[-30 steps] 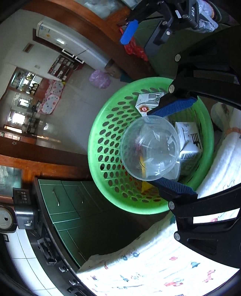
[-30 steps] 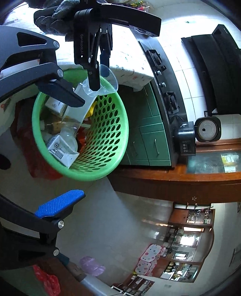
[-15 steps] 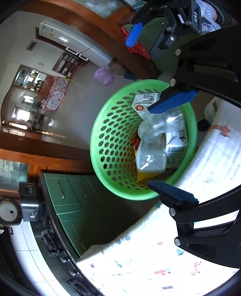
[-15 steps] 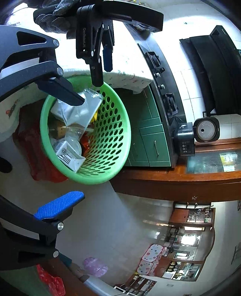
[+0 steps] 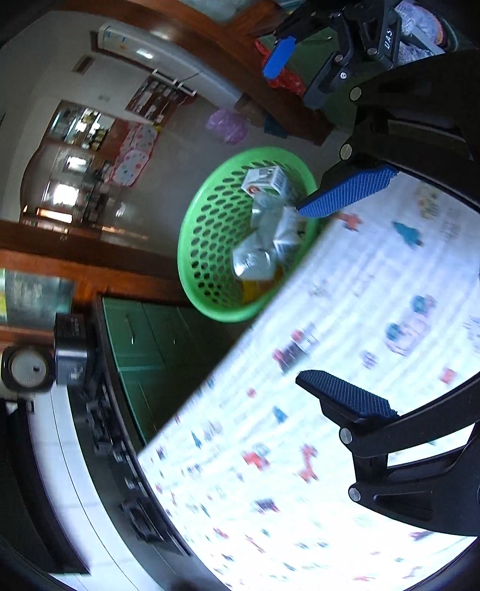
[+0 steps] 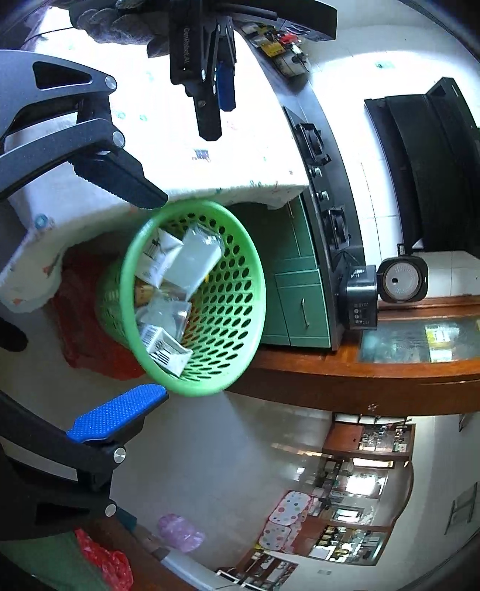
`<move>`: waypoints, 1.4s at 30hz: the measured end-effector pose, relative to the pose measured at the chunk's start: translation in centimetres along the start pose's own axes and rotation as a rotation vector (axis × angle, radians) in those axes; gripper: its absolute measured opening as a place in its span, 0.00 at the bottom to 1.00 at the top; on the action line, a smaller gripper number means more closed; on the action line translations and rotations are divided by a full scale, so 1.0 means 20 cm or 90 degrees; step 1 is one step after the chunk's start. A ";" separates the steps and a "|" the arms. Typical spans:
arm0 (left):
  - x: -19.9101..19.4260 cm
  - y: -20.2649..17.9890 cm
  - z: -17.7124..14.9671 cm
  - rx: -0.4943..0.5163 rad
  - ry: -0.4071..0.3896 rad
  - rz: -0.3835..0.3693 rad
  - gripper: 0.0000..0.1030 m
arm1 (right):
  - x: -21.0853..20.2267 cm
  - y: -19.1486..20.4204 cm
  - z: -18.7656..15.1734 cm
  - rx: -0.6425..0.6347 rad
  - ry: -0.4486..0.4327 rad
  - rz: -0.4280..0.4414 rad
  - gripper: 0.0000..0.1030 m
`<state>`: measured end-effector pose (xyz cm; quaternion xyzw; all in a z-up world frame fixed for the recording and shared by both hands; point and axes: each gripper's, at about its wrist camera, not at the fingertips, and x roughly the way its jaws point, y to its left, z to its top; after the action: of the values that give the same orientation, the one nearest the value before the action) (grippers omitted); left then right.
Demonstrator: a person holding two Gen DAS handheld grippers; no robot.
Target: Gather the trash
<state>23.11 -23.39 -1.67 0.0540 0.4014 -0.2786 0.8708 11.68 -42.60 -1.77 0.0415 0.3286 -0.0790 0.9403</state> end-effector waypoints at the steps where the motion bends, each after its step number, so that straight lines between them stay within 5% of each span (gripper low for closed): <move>1: -0.03 0.02 -0.02 -0.006 -0.003 0.003 0.83 | -0.02 0.02 -0.01 -0.001 0.000 0.000 0.90; 21: -0.51 0.23 -0.40 -0.063 -0.087 0.115 0.95 | -0.24 0.36 -0.20 0.006 -0.006 0.025 0.92; 42: -0.60 0.26 -0.60 -0.073 -0.105 0.148 0.95 | -0.31 0.42 -0.28 0.003 -0.004 0.032 0.93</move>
<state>11.56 -9.86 -1.66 0.0273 0.3351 -0.1559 0.9288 5.01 -32.79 -1.97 0.0514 0.3247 -0.0562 0.9428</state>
